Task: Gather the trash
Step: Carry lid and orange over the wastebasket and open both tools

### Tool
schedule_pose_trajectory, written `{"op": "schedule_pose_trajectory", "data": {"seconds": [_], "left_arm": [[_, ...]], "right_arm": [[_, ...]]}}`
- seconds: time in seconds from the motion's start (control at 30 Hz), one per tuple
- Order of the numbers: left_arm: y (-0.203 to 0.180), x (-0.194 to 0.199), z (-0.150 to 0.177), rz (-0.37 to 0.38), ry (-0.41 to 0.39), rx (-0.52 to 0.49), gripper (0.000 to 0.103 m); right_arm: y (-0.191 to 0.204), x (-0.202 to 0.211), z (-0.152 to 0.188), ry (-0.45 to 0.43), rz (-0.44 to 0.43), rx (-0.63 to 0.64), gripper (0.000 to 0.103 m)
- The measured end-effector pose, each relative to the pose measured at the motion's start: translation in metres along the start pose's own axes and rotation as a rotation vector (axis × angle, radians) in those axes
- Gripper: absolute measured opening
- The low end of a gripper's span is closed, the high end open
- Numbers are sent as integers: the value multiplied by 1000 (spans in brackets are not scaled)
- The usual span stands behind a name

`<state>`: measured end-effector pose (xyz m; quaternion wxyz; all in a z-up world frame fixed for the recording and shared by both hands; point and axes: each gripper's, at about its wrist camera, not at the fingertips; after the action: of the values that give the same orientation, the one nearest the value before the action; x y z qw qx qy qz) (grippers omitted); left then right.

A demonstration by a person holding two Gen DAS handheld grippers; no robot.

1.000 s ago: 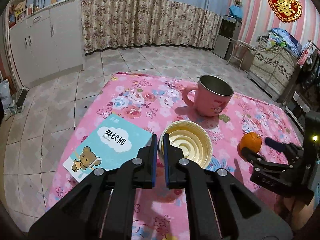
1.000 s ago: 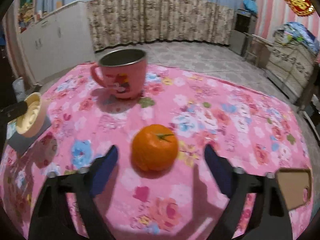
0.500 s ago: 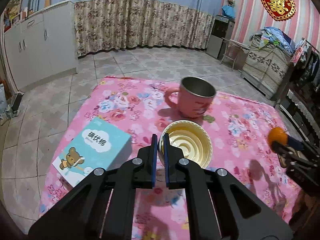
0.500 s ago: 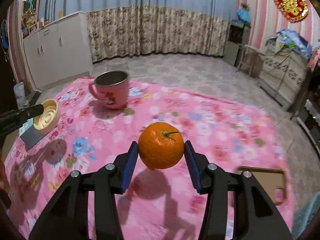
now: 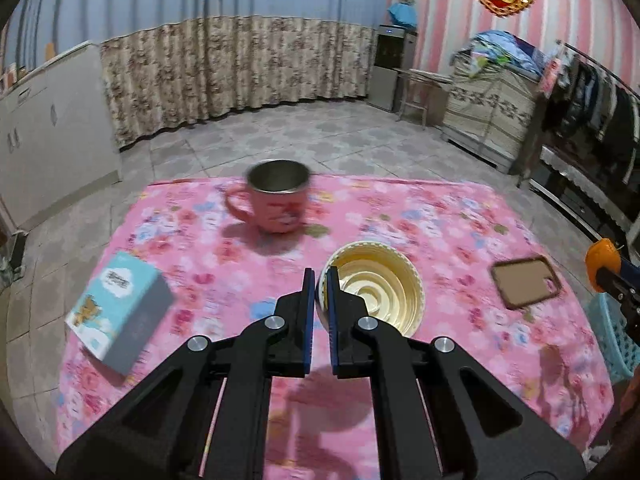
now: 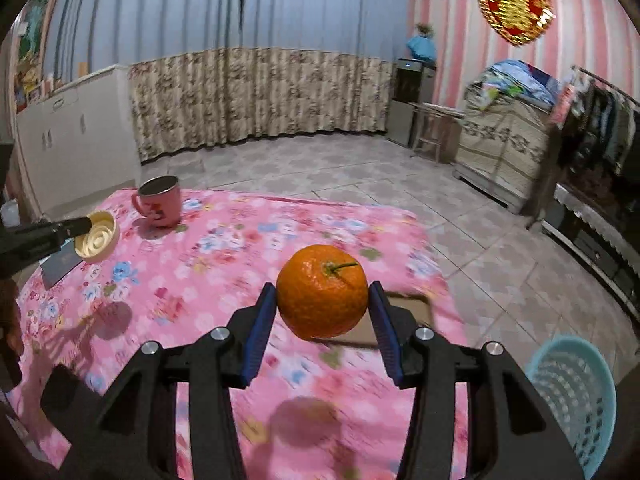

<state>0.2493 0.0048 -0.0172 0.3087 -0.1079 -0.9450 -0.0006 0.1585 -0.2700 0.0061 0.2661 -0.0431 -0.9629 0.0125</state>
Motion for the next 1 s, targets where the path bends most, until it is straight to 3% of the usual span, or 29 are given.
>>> {"op": "schedule_pose_trajectory", "data": {"seconds": [0.37,0.67,1.0], "left_arm": [[-110,-3,19,138,45,-44,5],[-235,-5,23,309,54,-127,5],[-356,-1,38,441,62,-257,5]], "right_arm": [[-111,27,43,54,150,-91,47],[-200,53,77,81,308,-200,47],[-251,69,96,86,375,-283,47]]}}
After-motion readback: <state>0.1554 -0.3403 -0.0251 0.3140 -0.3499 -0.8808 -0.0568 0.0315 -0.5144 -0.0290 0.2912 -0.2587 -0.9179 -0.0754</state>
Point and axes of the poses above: each gripper's, at about its wrist camera, not at the fingertips, and x roughly against the way its jaws point, y to its left, z to its underside, and after that the axes turned 4 degrees about -y, right-handed
